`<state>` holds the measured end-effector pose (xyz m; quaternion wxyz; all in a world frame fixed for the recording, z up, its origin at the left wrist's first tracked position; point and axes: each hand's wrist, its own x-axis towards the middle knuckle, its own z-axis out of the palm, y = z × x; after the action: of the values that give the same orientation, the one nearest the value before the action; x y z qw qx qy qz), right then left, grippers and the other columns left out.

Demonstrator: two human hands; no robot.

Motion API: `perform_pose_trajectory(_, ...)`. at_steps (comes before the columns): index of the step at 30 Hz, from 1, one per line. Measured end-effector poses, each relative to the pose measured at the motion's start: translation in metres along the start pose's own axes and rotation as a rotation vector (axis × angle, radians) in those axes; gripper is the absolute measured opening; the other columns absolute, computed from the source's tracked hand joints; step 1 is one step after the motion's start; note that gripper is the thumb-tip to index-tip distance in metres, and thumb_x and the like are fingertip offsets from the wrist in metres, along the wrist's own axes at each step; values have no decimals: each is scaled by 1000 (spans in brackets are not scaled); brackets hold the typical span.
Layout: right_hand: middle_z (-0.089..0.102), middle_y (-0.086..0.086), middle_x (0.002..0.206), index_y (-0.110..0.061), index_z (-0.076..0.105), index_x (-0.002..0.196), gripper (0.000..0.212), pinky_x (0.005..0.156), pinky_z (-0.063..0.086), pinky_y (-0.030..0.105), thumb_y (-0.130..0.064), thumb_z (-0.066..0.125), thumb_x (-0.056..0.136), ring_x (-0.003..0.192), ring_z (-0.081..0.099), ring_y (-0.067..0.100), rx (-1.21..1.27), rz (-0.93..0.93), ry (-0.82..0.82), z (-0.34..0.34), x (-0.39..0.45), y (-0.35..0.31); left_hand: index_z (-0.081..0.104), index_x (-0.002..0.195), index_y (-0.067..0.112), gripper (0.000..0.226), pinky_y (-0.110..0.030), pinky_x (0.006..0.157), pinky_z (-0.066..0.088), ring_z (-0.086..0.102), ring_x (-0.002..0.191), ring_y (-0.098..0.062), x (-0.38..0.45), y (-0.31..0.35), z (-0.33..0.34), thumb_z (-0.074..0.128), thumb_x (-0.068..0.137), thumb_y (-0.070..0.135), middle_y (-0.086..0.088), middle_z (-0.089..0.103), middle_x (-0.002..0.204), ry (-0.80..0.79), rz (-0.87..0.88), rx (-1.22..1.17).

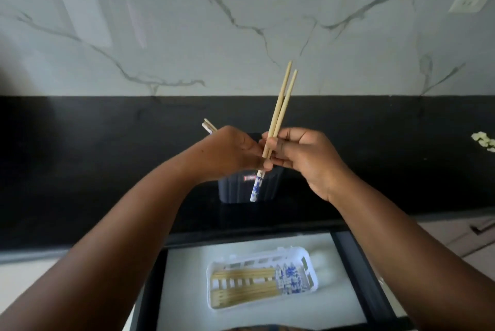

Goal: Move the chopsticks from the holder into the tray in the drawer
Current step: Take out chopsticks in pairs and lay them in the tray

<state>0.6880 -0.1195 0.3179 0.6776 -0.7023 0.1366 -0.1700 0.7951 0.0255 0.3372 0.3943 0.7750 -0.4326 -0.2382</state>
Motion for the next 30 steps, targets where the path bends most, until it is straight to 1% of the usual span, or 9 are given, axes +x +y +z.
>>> perform_pose_trajectory(2,77,0,83,-22,77,81,11,68,57,26,-12,72,81,79,73,13,-80,-3,-56,-2,-14,25,78,83,24,15,-11,62,49,67,72,-6,-5,-11,-4,73,80,38,4,75,81,129,66,83)
perform_pose_trajectory(5,77,-2,84,-36,76,82,23,77,58,39,-14,72,83,83,72,18,-363,41,-169,-4,-37,75,77,73,25,18,-23,70,55,71,70,-10,-11,-38,-20,70,83,38,6,75,71,691,166,-480)
perform_pose_trajectory(8,74,-14,79,-37,72,94,19,71,56,36,-21,68,86,75,69,9,-600,109,-323,-2,-55,129,72,76,25,30,-29,67,49,64,67,-11,-11,-93,-29,58,87,50,7,69,65,1037,25,-214)
perform_pose_trajectory(11,72,-18,95,-29,69,107,22,80,51,28,-27,55,92,90,63,5,-876,124,-476,5,-65,177,67,114,16,42,-39,92,47,62,109,-26,-9,-152,-5,49,91,47,-11,71,110,820,-151,268)
perform_pose_trajectory(14,69,-3,108,-23,67,110,26,81,47,28,-22,47,93,101,60,17,-1049,110,-542,12,-68,215,30,149,10,67,-47,119,5,11,148,-31,-11,-190,38,39,96,51,-13,25,158,391,-365,621)
perform_pose_trajectory(17,63,1,93,-18,61,93,15,60,37,26,-14,48,88,86,61,24,-1188,77,-599,19,-69,241,10,154,14,77,-44,120,-4,-5,149,-24,-11,-209,55,22,94,61,-8,4,163,284,-407,716)
perform_pose_trajectory(21,47,-8,74,-20,57,83,10,50,23,23,-13,50,87,71,51,21,-1254,86,-630,17,-66,261,9,154,16,79,-43,120,-2,-6,149,-23,-10,-212,49,21,92,64,-4,3,163,277,-391,716)
perform_pose_trajectory(26,62,4,89,-17,64,90,12,60,33,25,-17,52,89,80,61,26,-1241,71,-651,16,-64,272,11,154,18,79,-41,120,-1,-4,149,-21,-11,-211,50,23,92,65,-3,4,163,296,-384,708)
perform_pose_trajectory(30,54,1,87,-16,62,87,11,58,33,26,-19,52,91,76,56,22,-1238,77,-681,12,-64,272,12,154,18,78,-41,120,-1,-5,149,-21,-11,-210,50,24,92,65,-2,4,163,304,-390,706)
